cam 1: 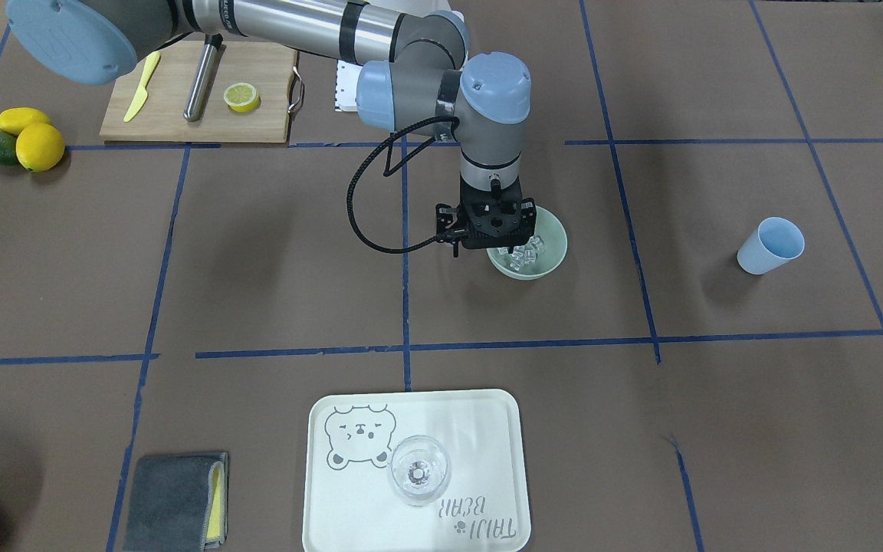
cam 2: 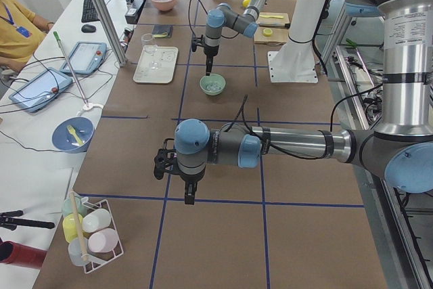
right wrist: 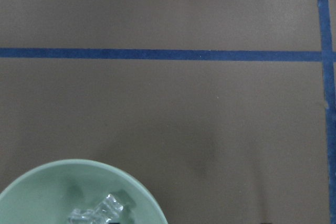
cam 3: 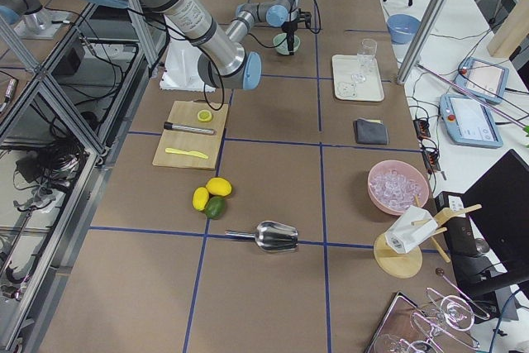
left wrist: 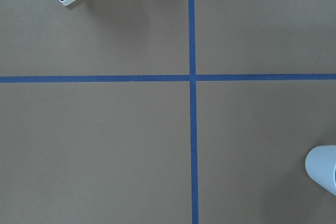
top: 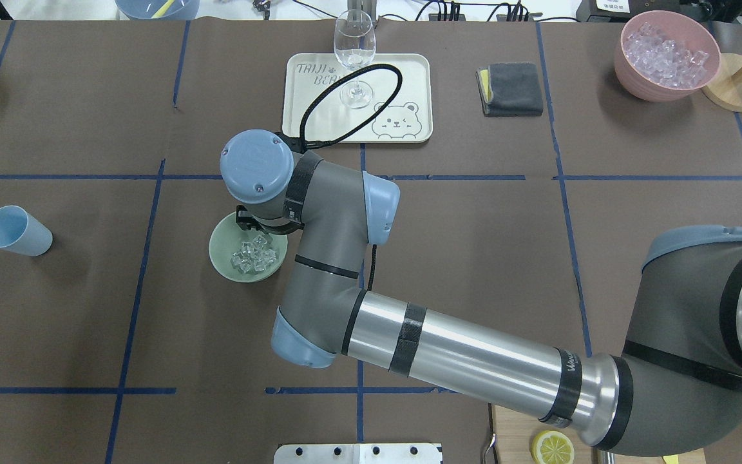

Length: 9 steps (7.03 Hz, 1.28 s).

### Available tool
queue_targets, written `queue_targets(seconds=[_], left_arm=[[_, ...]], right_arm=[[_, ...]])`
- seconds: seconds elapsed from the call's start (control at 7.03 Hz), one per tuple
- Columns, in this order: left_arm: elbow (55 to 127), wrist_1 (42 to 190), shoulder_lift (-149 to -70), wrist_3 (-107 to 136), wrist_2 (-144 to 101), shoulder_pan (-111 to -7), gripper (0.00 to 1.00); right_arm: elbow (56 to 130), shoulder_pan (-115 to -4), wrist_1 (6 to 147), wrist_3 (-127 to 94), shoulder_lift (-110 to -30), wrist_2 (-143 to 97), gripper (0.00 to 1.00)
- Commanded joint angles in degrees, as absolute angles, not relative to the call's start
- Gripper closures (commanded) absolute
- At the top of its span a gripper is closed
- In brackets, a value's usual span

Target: Pour ice into bowl

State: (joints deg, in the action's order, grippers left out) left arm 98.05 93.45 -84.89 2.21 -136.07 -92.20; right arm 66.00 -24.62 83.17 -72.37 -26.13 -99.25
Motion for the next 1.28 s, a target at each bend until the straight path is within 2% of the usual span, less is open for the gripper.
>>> queue_targets(seconds=[0.0, 0.14, 0.28, 0.71, 1.0, 1.14], left_arm=[[98.09, 93.52, -84.9, 2.29, -136.14, -92.2, 0.0], [97.91, 93.69, -84.9, 2.29, -136.14, -92.2, 0.0], [98.0, 93.69, -84.82, 2.29, -136.14, -92.2, 0.0], [97.91, 93.69, -84.81, 2.29, -136.14, -92.2, 0.0], [98.0, 93.69, -84.73, 2.29, -136.23, -92.28, 0.0], [98.09, 93.69, -84.73, 2.29, -136.23, -92.29, 0.0]], right_arm=[[65.48, -23.56, 82.79, -72.77, -26.02, -99.05, 0.26], [65.48, -23.21, 82.79, -72.86, -26.02, -99.14, 0.31], [65.3, -22.86, 82.71, -72.95, -26.02, -99.14, 0.49], [65.13, -22.59, 80.96, -73.3, -26.19, -99.58, 0.76], [65.13, -22.5, 80.68, -76.63, -26.1, -99.58, 0.78], [65.21, -22.59, 80.77, -78.21, -26.1, -99.58, 0.98]])
